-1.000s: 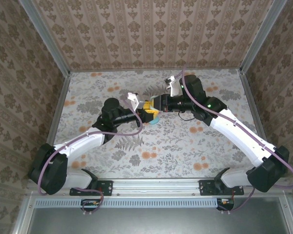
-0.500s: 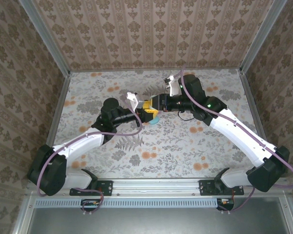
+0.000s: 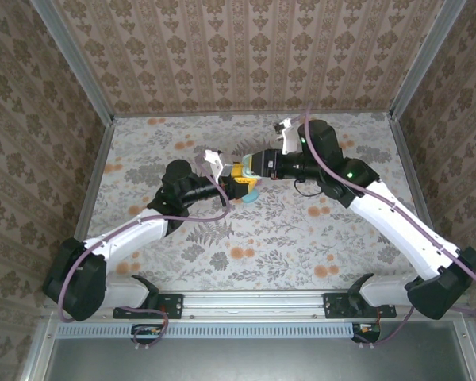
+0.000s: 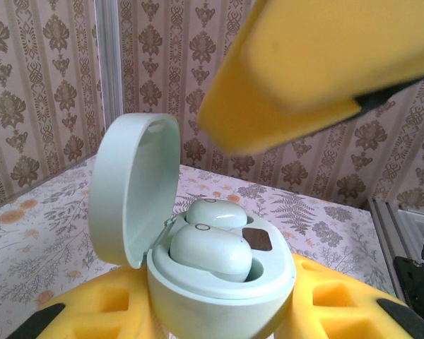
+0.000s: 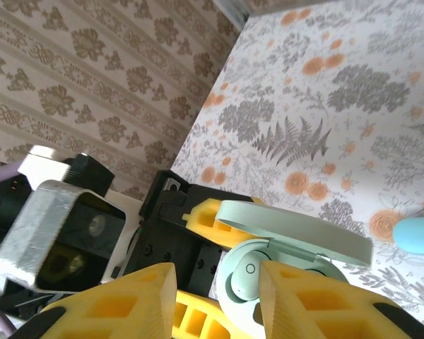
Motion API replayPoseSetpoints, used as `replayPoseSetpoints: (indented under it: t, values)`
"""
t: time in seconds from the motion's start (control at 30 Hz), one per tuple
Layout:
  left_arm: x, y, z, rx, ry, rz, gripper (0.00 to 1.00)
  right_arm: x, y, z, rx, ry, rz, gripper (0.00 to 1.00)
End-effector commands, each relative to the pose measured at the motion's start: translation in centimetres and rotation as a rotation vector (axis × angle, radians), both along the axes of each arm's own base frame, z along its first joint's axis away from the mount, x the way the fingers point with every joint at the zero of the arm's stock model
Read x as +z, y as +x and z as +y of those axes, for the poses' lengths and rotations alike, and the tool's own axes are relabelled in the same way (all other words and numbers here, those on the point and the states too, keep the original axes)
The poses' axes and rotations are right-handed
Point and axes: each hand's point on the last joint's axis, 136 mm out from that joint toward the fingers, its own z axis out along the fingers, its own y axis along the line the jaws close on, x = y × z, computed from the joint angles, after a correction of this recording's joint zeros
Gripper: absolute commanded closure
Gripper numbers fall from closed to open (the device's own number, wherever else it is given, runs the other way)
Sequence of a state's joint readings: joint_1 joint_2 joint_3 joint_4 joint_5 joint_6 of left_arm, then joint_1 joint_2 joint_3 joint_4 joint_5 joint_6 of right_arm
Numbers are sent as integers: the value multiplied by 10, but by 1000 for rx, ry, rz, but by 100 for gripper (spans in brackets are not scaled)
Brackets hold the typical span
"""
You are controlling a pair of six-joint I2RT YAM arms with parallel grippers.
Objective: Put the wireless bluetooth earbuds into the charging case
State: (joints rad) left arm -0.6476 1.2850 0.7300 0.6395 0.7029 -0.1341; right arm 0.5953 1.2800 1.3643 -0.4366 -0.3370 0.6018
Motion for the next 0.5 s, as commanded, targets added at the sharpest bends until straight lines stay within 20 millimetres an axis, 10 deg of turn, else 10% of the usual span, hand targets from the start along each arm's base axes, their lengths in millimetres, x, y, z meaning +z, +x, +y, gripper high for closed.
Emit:
replayPoseSetpoints:
  t: [0.0, 0.47]
  values:
    - [31, -6, 1, -13, -46, -91, 75, 33, 8, -29, -122, 14, -98, 63]
    - [45, -18, 0, -49, -38, -151, 75, -19, 50, -13, -58, -58, 177, 55]
